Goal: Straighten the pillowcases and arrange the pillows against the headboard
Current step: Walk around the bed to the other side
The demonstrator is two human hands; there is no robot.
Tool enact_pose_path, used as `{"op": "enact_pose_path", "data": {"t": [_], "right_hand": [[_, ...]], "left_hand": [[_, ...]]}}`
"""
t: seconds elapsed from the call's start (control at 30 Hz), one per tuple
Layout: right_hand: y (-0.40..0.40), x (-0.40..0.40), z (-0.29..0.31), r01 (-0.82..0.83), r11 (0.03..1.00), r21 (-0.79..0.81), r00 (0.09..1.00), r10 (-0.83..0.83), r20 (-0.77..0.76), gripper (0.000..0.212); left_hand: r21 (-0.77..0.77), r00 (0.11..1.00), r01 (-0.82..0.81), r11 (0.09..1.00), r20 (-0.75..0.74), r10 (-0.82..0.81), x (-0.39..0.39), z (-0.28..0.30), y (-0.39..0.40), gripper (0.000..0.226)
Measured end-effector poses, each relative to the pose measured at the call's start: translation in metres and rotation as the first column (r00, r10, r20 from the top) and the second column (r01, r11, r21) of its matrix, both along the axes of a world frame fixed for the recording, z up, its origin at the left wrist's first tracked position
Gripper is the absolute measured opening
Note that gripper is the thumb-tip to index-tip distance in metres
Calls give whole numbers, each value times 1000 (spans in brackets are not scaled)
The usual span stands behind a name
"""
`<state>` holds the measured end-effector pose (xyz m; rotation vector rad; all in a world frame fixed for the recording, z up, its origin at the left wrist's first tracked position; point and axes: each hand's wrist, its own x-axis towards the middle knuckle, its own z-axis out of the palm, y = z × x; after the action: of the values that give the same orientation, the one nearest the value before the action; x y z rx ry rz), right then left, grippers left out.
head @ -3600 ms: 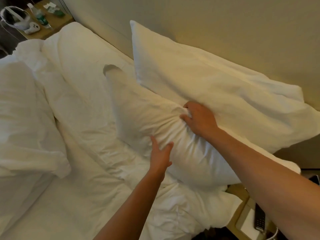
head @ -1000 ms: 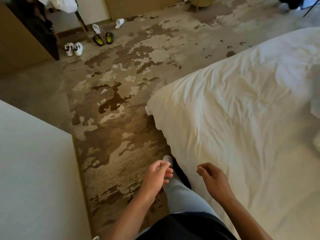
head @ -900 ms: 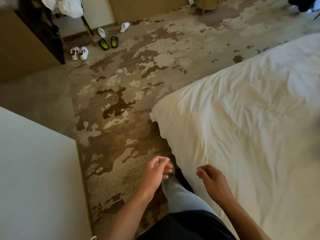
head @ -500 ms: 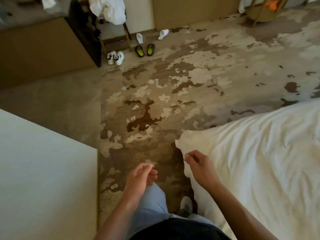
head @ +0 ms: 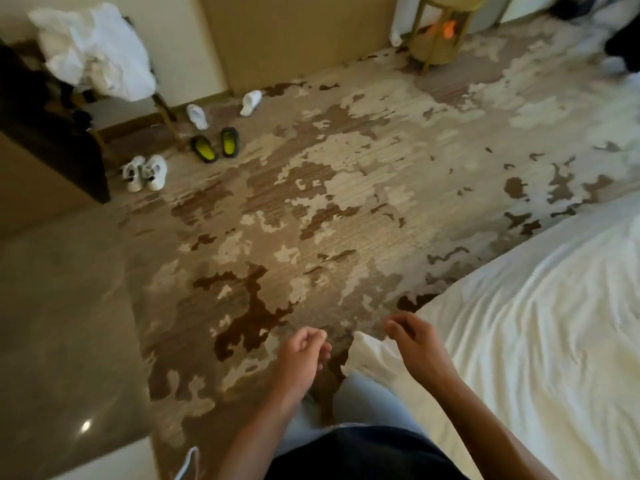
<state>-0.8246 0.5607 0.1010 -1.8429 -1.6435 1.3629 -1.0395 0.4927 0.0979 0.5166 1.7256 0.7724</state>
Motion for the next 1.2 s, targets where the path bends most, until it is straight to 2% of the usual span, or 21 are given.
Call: {"op": "enact_pose_path", "data": {"t": [0.2, 0.37, 0.53, 0.67, 0.8, 0.9, 1.03, 1.13, 1.2], "right_hand": [[82, 12, -5, 319, 947, 19, 947, -320, 42, 12], [180, 22, -30, 489, 872, 8, 871, -489, 45, 13], [319, 34, -28, 512, 859, -34, 858, -512, -31, 12], [441, 53, -5, 509, 861, 16, 855, -503, -126, 12], [552, 93, 18, 567, 820, 75, 817, -548, -180, 15], [625, 136, 20, 622, 775, 108, 780, -602, -171, 14], [705, 202, 10, 702, 706, 97, 712, -696, -93, 13], [747, 251, 9, 796, 604, 48, 605, -795, -31, 12], [769, 280, 10, 850, 526, 35, 526, -850, 20, 13]], "left_hand": [[123, 947, 300, 946, 79, -311, 24, 20, 177, 20], [191, 886, 440, 878, 66, -458, 39, 28, 322, 22], [140, 879, 466, 873, 40, -476, 46, 35, 463, 21], [103, 873, 486, 868, -10, -488, 56, 33, 566, 22], [46, 879, 476, 878, -21, -476, 81, 22, 670, 22], [11, 859, 512, 859, -19, -512, 118, 12, 754, 23], [21, 775, 631, 775, 13, -631, 199, -1, 872, 23], [17, 700, 710, 704, 80, -709, 277, -5, 953, 22], [11, 620, 781, 624, 99, -778, 330, -1, 993, 22]]}}
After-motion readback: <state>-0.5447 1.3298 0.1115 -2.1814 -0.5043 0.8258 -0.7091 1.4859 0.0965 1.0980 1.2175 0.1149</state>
